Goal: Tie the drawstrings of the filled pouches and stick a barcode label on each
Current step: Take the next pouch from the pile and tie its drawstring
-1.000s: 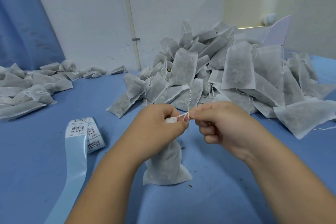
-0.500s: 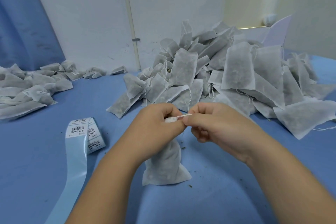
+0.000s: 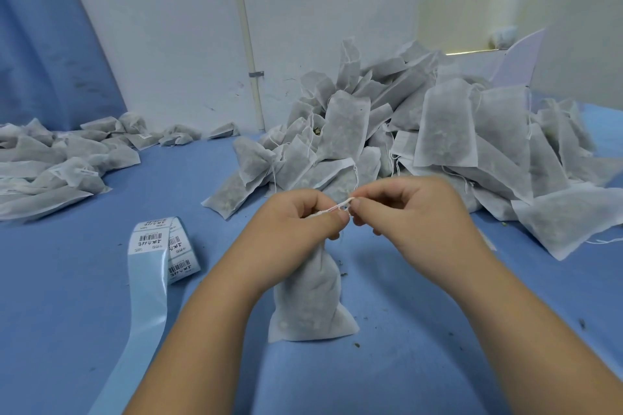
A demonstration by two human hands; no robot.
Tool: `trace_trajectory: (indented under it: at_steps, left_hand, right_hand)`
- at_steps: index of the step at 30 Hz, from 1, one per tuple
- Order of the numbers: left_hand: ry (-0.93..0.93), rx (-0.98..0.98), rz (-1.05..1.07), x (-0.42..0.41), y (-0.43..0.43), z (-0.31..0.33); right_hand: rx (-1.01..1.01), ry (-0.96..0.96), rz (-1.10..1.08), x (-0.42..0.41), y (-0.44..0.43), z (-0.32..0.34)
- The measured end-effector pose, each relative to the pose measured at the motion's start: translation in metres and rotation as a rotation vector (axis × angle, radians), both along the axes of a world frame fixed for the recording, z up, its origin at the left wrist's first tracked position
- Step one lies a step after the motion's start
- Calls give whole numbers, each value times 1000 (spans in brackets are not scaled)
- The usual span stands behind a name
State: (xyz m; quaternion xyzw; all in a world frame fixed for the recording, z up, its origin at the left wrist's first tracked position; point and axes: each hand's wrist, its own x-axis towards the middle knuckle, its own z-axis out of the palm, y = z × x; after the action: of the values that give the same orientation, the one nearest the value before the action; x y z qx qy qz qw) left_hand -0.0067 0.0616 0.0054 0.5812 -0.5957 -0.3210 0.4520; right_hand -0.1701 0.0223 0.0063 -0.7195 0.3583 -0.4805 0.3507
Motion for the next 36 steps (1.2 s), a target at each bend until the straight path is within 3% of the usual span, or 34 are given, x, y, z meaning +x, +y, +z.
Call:
trace_trajectory:
  at_steps: [7, 12, 24, 36]
  left_hand:
    - [67, 8, -24, -3, 0, 1]
    - [67, -11, 4, -5, -1, -1]
    - [72, -17, -6, -3, -2, -1]
    - [-40, 84, 191, 16, -8, -6]
  right_hand:
    - [-13, 28, -12, 1, -2, -3]
    - [-154, 106, -83, 1, -2, -3]
    - [102, -54, 54, -5, -3, 5]
    - [71, 114, -90, -22, -14, 6]
